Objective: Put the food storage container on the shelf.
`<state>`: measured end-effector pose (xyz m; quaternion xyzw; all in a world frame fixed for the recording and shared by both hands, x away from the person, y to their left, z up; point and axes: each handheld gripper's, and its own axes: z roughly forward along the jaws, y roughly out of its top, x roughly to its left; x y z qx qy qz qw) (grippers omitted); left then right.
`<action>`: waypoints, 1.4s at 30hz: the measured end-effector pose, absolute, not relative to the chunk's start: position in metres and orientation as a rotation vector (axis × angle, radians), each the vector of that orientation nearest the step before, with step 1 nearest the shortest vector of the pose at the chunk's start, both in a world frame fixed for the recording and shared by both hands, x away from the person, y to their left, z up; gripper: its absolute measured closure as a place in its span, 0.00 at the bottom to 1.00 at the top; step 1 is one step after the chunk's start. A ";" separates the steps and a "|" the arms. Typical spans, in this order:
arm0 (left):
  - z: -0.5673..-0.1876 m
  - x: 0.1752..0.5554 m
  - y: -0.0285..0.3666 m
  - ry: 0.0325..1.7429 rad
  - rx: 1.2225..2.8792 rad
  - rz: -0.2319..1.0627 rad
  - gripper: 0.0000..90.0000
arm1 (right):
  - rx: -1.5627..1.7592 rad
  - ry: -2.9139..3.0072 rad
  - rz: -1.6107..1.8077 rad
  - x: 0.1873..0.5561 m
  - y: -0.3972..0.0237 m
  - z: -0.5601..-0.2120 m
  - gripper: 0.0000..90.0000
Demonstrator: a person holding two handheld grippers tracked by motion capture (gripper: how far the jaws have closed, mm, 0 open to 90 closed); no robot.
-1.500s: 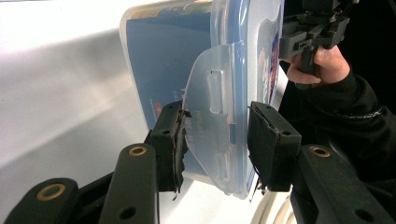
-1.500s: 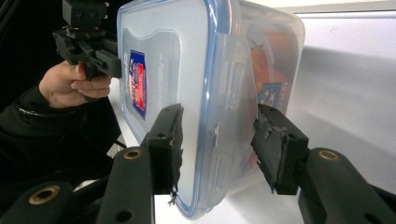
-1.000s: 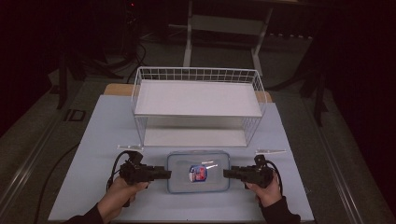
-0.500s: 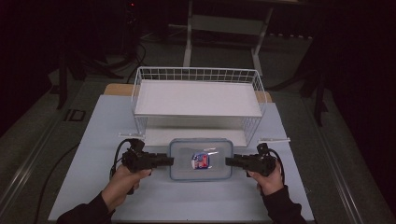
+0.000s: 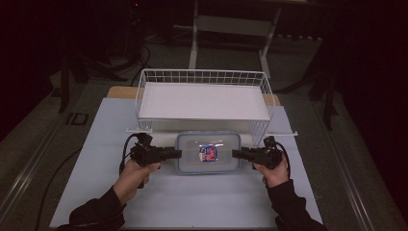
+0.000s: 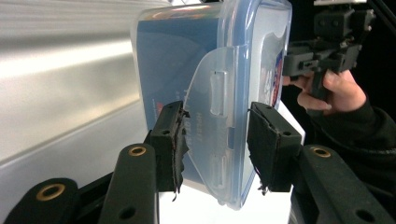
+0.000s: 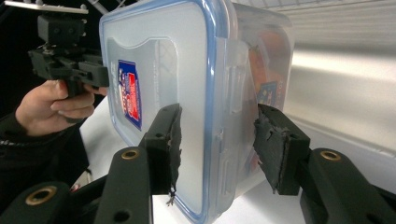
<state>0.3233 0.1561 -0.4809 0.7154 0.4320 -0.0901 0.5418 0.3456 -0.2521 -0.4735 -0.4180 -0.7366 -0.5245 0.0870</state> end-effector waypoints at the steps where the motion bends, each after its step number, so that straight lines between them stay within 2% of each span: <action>1: -0.481 0.323 0.156 1.026 1.699 -0.214 0.63 | -1.245 -2.194 -1.562 0.346 -0.252 -0.473 0.58; 10: -0.493 0.334 0.151 1.028 1.683 -0.109 0.61 | -1.263 -2.216 -1.607 0.362 -0.250 -0.485 0.58; 20: -0.508 0.346 0.145 1.049 1.641 -0.046 0.59 | -1.319 -2.247 -1.617 0.369 -0.249 -0.492 0.57; 32: -0.516 0.353 0.146 1.063 1.639 -0.032 0.59 | -1.340 -2.255 -1.618 0.377 -0.246 -0.502 0.57; 42: -0.519 0.359 0.146 1.085 1.575 -0.075 0.58 | -1.376 -2.227 -1.630 0.379 -0.247 -0.504 0.55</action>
